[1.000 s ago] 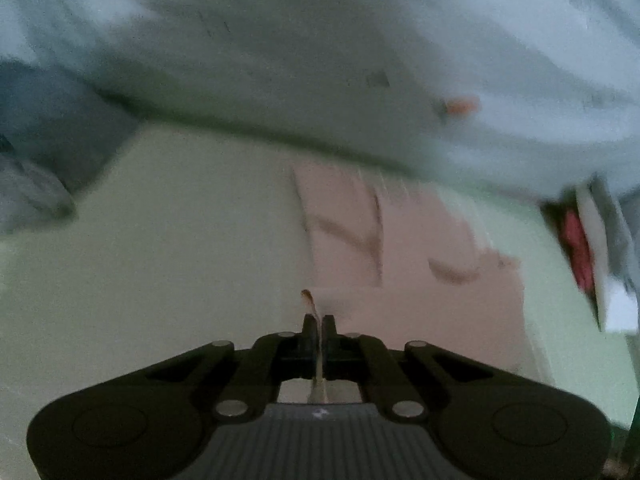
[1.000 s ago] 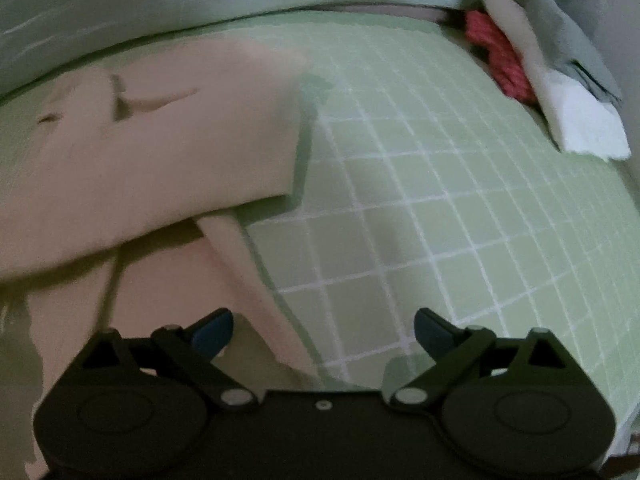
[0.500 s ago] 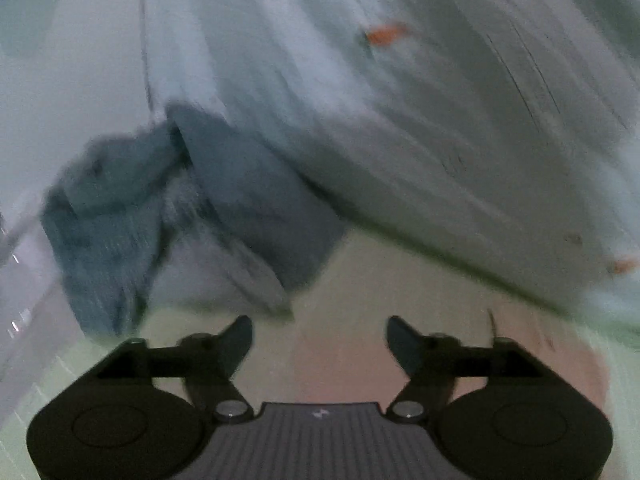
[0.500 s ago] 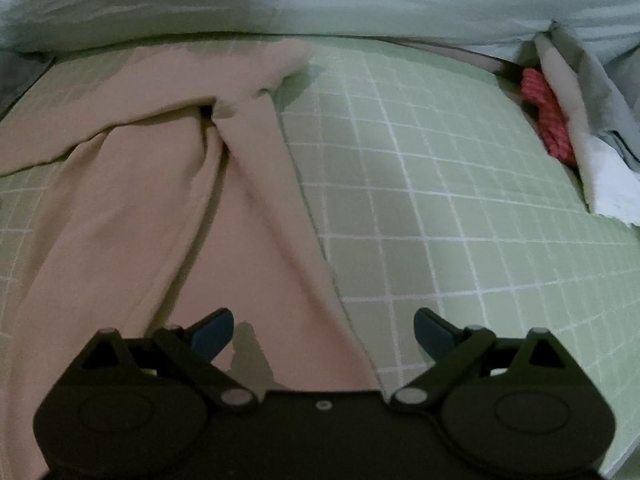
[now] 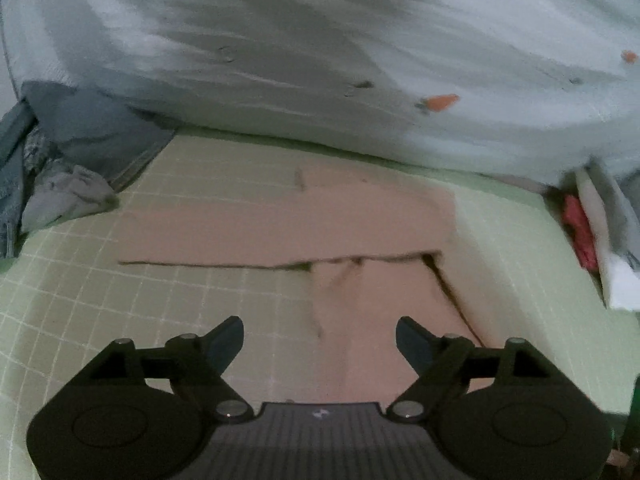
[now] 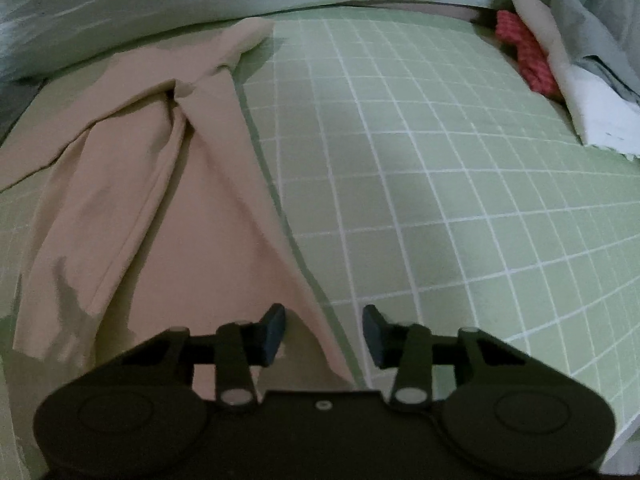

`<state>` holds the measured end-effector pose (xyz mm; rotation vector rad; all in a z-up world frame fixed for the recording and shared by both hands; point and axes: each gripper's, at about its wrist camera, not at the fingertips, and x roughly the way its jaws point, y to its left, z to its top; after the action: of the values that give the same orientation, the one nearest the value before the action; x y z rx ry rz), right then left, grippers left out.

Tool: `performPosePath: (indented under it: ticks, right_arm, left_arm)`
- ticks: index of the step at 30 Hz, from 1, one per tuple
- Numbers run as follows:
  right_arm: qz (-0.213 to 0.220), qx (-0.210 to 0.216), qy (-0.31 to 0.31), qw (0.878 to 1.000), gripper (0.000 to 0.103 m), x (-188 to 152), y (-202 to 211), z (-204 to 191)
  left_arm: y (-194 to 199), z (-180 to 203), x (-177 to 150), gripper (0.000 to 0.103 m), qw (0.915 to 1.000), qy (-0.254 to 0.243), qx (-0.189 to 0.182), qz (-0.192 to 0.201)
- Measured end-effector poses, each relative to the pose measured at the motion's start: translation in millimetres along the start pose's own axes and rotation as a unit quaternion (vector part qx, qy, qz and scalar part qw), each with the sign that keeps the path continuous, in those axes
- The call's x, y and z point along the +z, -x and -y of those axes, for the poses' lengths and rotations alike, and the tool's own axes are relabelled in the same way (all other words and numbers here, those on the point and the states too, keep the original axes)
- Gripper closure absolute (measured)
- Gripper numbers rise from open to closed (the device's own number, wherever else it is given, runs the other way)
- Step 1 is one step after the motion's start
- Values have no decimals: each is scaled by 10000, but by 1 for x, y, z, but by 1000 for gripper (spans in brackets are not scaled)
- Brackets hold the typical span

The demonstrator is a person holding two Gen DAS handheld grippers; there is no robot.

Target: Fold clothes

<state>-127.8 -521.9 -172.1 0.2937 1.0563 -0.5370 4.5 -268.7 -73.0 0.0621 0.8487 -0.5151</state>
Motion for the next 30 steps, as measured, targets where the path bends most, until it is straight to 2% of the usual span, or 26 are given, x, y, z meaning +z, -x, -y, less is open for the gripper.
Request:
performPosePath:
  ticks: [4, 6, 7, 8, 11, 17, 23, 30]
  right_arm:
    - [89, 124, 46, 9999, 62, -8, 3, 4]
    - [134, 186, 69, 9997, 71, -12, 5, 6]
    - [156, 217, 81, 9996, 81, -14, 6, 7]
    - [179, 248, 93, 9995, 97, -16, 6, 8]
    - [256, 327, 137, 9990, 99, -21, 9, 10]
    - [484, 372, 266, 9978, 100, -26, 18, 4]
    - [525, 655, -72, 9964, 100, -23, 35, -11]
    - [827, 1032, -1, 9912, 100, -26, 72, -73]
  left_arm:
    - [19, 17, -24, 19, 9997, 145, -9, -172]
    - [28, 21, -34, 19, 9994, 216, 18, -265]
    - [33, 22, -39, 19, 9993, 213, 63, -288]
    - [38, 24, -45, 19, 9992, 209, 108, -312]
    - [51, 20, -60, 19, 9983, 110, 442, -352]
    - [66, -13, -75, 19, 9928, 485, 906, -619]
    - [73, -54, -73, 19, 9901, 744, 967, -688]
    - [78, -112, -50, 19, 9913, 792, 899, -548]
